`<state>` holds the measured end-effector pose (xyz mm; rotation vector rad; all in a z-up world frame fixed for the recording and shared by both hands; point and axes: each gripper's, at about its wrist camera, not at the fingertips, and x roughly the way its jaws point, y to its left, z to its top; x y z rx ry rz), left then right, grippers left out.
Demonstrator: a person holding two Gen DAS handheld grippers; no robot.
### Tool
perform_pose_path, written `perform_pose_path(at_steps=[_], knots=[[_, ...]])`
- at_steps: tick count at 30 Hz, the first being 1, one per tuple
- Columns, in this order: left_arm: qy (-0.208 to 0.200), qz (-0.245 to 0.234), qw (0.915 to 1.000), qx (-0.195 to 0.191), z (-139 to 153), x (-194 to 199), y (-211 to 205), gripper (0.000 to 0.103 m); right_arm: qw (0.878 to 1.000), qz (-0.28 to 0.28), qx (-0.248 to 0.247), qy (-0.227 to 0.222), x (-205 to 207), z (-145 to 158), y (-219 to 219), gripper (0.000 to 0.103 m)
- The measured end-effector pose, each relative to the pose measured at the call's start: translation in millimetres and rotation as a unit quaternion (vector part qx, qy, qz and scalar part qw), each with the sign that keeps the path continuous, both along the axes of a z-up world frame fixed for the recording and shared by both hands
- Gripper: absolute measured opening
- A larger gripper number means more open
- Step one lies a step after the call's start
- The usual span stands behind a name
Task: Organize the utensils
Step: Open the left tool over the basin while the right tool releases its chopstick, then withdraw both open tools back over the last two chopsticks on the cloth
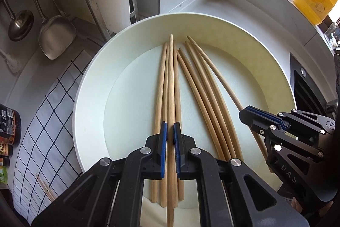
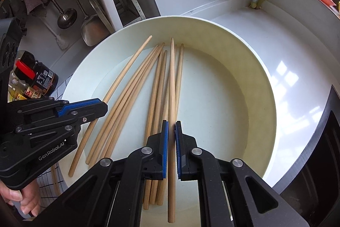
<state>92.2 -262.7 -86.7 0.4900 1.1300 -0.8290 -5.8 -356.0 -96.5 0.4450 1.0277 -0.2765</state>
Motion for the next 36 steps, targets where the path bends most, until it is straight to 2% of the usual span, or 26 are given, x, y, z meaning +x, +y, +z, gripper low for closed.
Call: perform_pose_path(at_steps=[5,6,8,9,10,18,20,22,33,36], knots=[[-0.005,0.003,1.0000,0.004,2,-1,0,0.009,1.000,-0.005,-0.005,0.002,-2,2,-2,0.007],[-0.008,0.005,0.9999,0.004,4,-1,1,0.017,1.000,-0.008,-0.008,0.002,-2,3,-2,0.007],[-0.017,0.012,0.9998,0.001,10,0,5,0.038,1.000,-0.012,-0.008,-0.003,-3,6,-4,0.009],[-0.022,0.017,0.9996,-0.004,13,1,7,0.059,1.000,-0.013,-0.009,-0.004,-4,8,-4,0.011],[-0.028,0.022,0.9993,-0.014,18,2,11,0.067,1.000,-0.015,-0.011,-0.006,-5,10,-4,0.013],[-0.045,0.049,0.9974,-0.029,35,5,34,0.069,1.000,-0.009,-0.017,-0.017,-10,23,5,0.025],[-0.046,0.053,0.9970,-0.032,38,2,41,0.070,1.000,-0.005,-0.018,-0.020,-11,27,9,0.030],[-0.048,0.058,0.9966,-0.033,41,-1,46,0.071,1.000,0.000,-0.017,-0.021,-13,30,13,0.039],[-0.066,0.097,0.9916,-0.055,61,-28,106,0.075,0.998,0.028,-0.031,-0.045,-35,55,52,0.042],[-0.066,0.110,0.9901,-0.057,62,-36,124,0.075,0.997,0.039,-0.038,-0.053,-43,63,67,0.046]])
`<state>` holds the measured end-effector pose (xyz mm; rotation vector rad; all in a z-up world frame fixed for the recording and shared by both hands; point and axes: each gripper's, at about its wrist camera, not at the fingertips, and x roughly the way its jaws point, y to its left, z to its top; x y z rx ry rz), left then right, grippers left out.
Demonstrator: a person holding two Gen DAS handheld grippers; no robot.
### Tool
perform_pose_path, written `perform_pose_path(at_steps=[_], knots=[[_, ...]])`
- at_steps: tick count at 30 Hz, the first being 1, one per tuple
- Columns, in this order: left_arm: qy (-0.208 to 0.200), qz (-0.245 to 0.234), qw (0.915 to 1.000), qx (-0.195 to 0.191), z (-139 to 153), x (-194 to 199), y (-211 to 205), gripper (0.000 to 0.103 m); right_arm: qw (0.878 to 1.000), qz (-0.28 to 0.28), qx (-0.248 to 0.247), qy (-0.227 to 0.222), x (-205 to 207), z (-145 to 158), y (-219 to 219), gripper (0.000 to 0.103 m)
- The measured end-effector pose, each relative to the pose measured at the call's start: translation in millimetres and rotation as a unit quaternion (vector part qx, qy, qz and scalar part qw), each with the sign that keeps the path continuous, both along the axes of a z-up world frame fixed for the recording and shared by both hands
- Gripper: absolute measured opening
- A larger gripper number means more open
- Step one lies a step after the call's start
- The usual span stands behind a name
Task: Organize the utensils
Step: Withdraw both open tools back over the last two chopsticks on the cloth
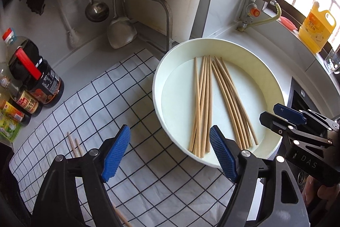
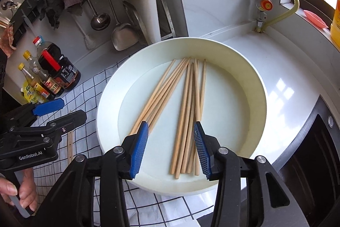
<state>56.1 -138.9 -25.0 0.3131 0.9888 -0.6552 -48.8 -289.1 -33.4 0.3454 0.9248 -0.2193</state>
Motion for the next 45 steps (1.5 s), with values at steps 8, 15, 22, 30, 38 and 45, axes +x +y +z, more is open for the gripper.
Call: perform_pose_path(at_steps=[8,15,22,30,38,45], knots=[[0.003,0.032,0.9994,-0.009,0,-15,43,0.077,1.000,0.023,-0.006,-0.003,-16,6,33,0.047],[0.008,0.055,0.9983,-0.017,0,-23,76,0.078,0.999,0.048,-0.011,0.004,-24,6,63,0.049],[0.018,0.080,0.9964,-0.022,-6,-32,106,0.078,0.997,0.074,-0.010,0.023,-24,-1,91,0.049],[0.031,0.116,0.9925,-0.024,-15,-33,144,0.078,0.994,0.103,-0.011,0.037,-17,-7,119,0.051],[0.037,0.146,0.9883,-0.025,-23,-31,176,0.078,0.991,0.128,-0.016,0.041,-8,-10,143,0.051],[0.045,0.164,0.9851,-0.023,-34,-28,196,0.078,0.988,0.145,-0.023,0.054,-3,-17,161,0.051]])
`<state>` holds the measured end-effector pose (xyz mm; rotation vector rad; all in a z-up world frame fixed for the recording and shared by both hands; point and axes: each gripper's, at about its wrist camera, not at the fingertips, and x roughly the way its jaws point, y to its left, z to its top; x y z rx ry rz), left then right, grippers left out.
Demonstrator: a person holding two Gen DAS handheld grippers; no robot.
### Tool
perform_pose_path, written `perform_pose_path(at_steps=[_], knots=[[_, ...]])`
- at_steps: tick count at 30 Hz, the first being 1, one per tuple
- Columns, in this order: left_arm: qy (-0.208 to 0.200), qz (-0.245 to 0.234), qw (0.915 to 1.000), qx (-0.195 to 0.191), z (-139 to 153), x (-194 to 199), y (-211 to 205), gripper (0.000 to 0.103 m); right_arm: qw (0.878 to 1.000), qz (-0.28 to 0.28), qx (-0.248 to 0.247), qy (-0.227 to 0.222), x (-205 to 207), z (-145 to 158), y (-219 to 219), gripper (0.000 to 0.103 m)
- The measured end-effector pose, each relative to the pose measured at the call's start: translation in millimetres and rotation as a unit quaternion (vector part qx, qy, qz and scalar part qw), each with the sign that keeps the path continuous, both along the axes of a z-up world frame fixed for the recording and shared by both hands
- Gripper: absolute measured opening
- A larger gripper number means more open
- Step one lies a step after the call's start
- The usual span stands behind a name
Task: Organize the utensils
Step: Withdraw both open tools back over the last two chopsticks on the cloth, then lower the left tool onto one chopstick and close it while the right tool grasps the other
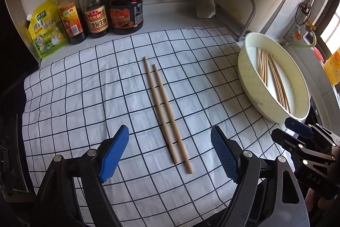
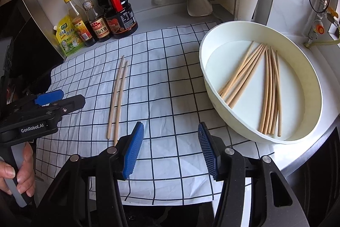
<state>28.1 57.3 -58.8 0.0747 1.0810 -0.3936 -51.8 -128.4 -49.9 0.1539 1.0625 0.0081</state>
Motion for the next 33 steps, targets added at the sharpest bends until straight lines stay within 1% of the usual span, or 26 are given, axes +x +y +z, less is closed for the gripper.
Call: perform_pose_path(at_steps=[9,17,28,33], knots=[[0.014,0.017,0.9997,0.007,-20,1,23,0.078,1.000,0.020,-0.006,0.012,15,-14,24,0.051],[0.022,0.033,0.9990,0.017,-33,7,39,0.078,0.999,0.033,0.004,0.019,29,-34,43,0.051],[0.043,0.042,0.9980,0.019,-57,19,48,0.078,0.998,0.040,0.007,0.040,47,-65,56,0.051],[0.049,0.046,0.9976,0.017,-65,24,52,0.078,0.998,0.047,0.014,0.041,59,-74,65,0.051]])
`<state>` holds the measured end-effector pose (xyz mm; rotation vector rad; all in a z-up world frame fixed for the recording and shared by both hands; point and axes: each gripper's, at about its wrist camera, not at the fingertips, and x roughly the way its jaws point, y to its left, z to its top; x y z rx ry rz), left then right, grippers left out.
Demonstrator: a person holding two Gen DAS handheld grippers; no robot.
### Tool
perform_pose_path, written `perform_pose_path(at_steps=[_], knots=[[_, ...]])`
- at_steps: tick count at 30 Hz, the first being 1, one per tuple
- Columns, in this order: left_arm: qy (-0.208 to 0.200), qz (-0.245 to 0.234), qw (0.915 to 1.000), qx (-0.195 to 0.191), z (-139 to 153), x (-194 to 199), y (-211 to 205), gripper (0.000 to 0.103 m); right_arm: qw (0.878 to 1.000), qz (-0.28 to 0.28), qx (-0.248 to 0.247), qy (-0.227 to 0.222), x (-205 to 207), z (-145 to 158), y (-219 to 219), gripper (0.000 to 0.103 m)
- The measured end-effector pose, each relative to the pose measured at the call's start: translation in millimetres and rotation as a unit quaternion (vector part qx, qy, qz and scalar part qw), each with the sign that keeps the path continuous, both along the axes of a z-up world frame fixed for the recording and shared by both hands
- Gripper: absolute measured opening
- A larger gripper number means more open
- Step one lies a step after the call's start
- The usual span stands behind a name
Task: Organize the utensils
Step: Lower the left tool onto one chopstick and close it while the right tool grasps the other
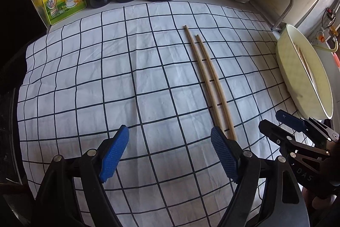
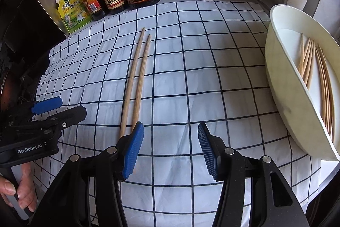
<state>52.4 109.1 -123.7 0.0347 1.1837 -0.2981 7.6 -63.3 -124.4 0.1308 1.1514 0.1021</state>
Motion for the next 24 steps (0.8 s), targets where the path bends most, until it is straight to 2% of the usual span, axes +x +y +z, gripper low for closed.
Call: perform_pose_path(at_steps=[19,24], knots=[[0.000,0.012,0.9999,-0.002,-11,16,9,0.078,1.000,0.005,-0.008,0.013,21,-23,20,0.051],[0.000,0.015,0.9999,0.000,-13,16,7,0.078,0.999,0.015,-0.027,0.011,23,-27,29,0.051]])
